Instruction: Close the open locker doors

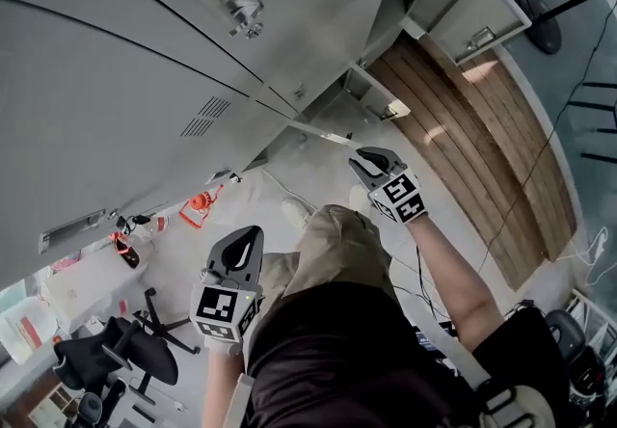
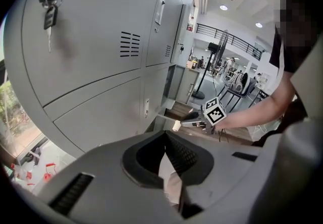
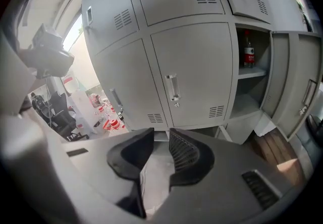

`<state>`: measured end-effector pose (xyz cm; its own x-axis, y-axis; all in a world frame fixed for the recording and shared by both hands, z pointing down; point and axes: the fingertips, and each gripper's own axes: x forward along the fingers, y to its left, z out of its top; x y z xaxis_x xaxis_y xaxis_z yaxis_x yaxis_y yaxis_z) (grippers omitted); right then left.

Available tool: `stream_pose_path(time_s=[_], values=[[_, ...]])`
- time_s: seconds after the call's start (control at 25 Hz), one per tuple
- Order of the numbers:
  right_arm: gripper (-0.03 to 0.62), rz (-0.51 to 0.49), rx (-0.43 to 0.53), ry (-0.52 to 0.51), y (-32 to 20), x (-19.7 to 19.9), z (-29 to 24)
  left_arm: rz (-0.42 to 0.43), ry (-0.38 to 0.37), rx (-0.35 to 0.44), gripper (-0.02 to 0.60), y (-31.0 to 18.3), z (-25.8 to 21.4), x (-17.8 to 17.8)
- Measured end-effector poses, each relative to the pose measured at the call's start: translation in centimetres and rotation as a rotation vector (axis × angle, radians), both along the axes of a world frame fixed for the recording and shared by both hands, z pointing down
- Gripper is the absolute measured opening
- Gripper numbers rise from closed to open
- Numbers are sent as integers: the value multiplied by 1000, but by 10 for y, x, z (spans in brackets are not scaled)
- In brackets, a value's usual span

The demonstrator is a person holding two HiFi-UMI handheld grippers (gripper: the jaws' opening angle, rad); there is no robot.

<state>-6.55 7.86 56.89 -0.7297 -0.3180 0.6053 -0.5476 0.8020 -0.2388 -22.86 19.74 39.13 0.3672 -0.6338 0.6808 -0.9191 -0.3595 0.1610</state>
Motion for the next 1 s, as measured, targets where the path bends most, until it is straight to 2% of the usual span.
stream_pose_path(time_s=[0.12,0.28,0.52,0.76,1.0], values=[[100,8,-16,36,-2,-5,27,-1,3,-29,9,3,12,-7],[121,-33,-36,90,2,-11,61,-10,10,-52,9,10,21,-10],[149,-73,-60,178,-5,-11,116,-63,18,-97,9,28,38,-15],[152,-118,-90,260,-13,-6,167,-117,37,-142,9,42,56,-8],[152,-105,-143,307,-20,3,211,-147,37,-189,9,57,74,2]])
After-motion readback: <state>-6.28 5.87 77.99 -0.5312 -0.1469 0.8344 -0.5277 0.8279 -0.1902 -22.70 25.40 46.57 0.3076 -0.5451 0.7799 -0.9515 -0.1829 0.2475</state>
